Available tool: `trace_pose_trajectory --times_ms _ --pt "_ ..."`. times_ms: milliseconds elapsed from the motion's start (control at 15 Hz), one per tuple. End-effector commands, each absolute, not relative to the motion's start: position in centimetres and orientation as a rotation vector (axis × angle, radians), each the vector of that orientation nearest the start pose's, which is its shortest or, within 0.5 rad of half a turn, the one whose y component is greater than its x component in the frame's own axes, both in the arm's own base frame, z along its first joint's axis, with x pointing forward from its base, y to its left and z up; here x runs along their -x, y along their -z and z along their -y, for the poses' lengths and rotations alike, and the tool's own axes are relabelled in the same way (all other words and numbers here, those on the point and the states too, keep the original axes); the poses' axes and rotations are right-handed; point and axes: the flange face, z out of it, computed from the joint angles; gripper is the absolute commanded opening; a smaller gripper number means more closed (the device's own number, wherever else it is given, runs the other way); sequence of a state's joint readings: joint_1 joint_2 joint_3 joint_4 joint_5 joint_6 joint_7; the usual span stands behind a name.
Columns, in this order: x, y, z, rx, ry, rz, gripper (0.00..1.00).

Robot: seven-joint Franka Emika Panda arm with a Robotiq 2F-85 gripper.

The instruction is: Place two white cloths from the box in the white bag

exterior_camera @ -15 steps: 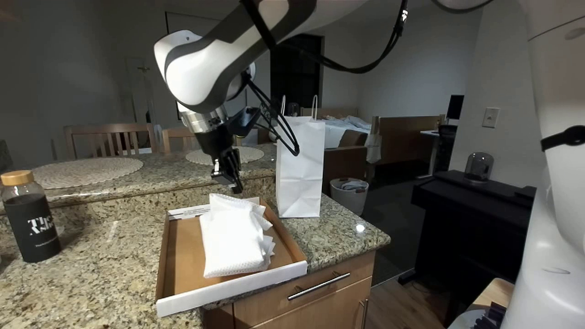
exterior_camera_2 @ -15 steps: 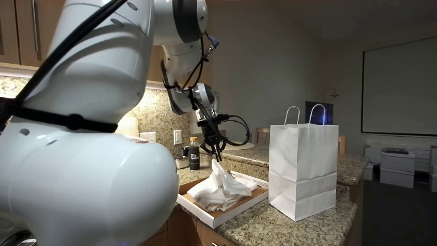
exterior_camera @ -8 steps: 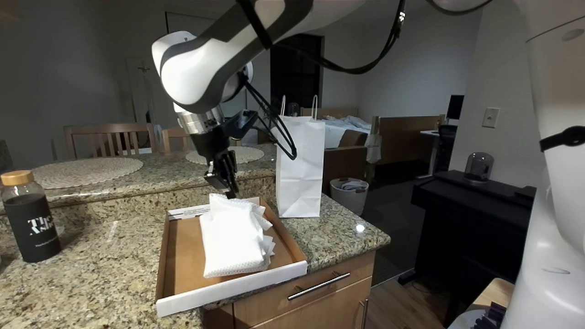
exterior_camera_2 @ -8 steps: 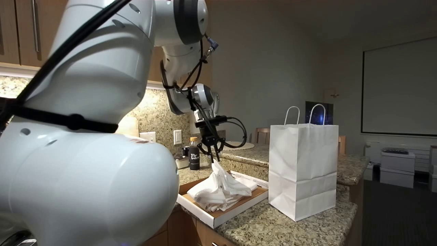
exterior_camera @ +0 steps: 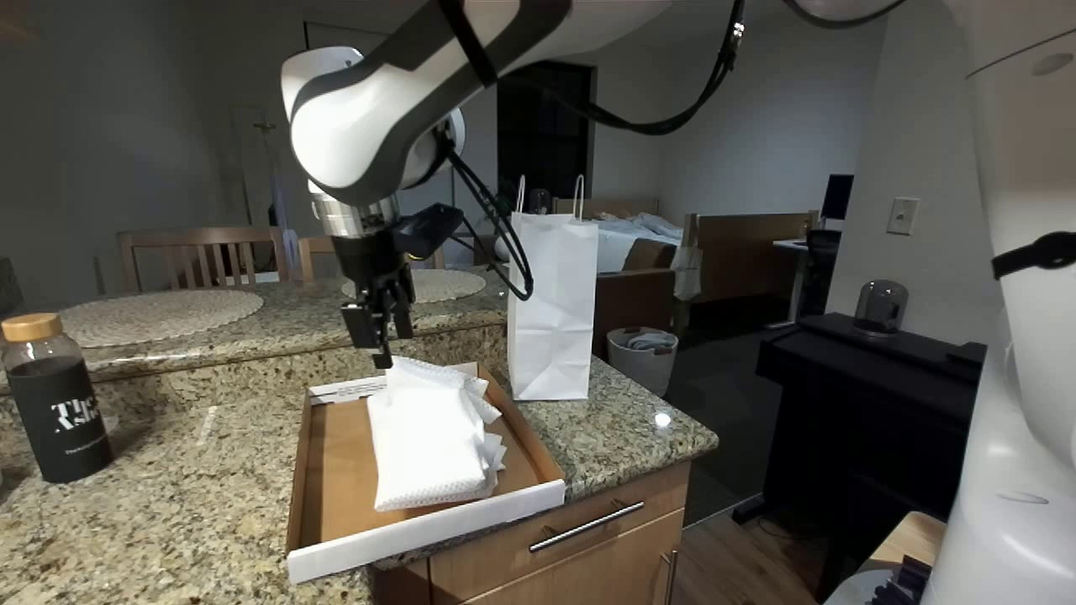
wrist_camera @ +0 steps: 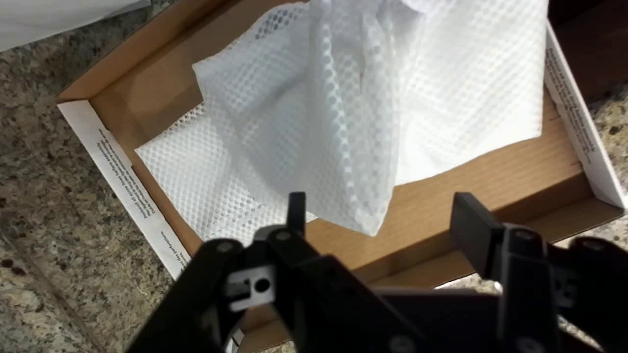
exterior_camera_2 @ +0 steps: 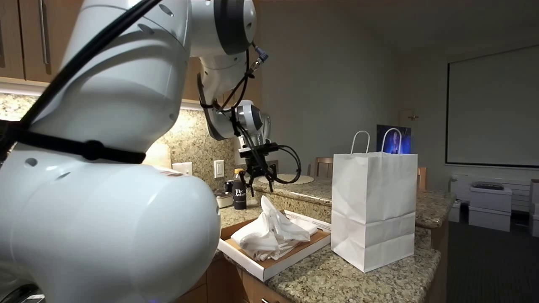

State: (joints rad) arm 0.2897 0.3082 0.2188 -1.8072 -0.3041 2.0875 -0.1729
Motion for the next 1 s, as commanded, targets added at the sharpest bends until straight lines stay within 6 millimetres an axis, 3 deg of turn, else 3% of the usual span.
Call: trace_pose_trajectory --times_ms 0,400,467,533,933 --pt "-57.6 -35.9 -27.6 3.05 0.109 1.281 1.0" --pt "-59.5 -32.4 -25.1 3.055 0.031 1.203 0.99" --pt "-59.6 -32.0 -24.7 3.058 0.018 1.192 0.75" --pt "-59.7 -31.8 -24.2 3.061 0.01 1.183 0.74" --pt "-59.7 -30.9 -23.6 3.039 -0.047 1.141 0.35"
